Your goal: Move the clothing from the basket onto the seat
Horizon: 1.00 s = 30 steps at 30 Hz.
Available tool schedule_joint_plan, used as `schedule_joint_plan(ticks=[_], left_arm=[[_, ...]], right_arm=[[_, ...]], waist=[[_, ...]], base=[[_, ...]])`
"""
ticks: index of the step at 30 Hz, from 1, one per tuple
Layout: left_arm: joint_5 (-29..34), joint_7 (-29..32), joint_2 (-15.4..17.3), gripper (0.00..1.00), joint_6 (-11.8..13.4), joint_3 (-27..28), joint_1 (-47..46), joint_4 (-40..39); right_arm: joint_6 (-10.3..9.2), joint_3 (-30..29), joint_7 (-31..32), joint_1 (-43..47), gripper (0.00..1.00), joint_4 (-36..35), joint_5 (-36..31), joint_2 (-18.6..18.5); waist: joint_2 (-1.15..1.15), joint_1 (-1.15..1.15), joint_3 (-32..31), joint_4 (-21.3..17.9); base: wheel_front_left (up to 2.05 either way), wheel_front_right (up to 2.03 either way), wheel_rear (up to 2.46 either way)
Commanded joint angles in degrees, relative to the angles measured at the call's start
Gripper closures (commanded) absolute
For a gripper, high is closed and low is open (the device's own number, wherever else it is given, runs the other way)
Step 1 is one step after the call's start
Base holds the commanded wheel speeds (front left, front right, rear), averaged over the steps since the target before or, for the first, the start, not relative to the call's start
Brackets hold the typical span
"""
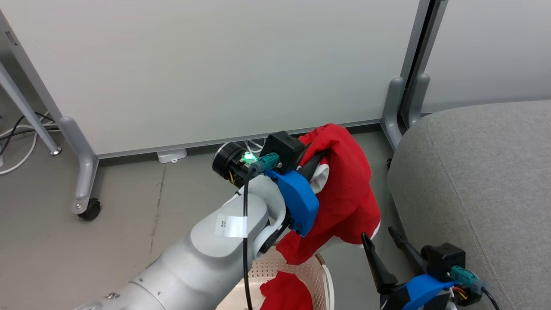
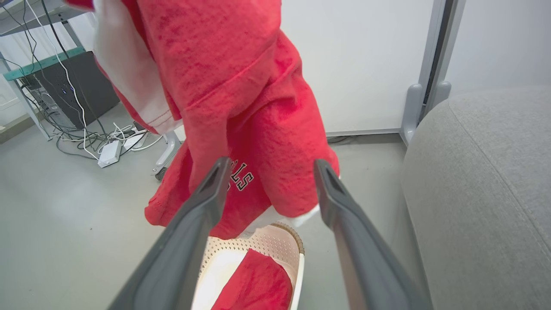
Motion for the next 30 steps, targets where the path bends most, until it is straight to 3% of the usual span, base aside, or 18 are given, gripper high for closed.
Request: schedule_joint_plan(ticks=[1,17,30], left_arm=[[-0.73,-0.57,0.01,1.00,0.33,-0.71,-1.06,0.44],[-5.56,-2.58,0.00,1.00,1.05,-5.03,-3.08,0.94],[-7.23,-2.89,0.01,1.00,1.10,-7.28,-3.61,-0.57]], right_arm=[[0.03,0.55,0.00,-0.74,0.00,0.15,0.37,-0.23],[0.03,6.41,-0.55,-7.40,0.00,5.04,1.10,-0.23],[0.03,13.46,-2.22,-19.00,0.00,17.87,5.16,-0.23]], waist=[[0.00,0.00,0.05,-0.05],[0.00,0.00,0.43,0.36],[0.00,0.00,0.13,0.94]], base=[[0.00,0.00,0.00],[0.00,0.00,0.00],[0.00,0.00,0.00]])
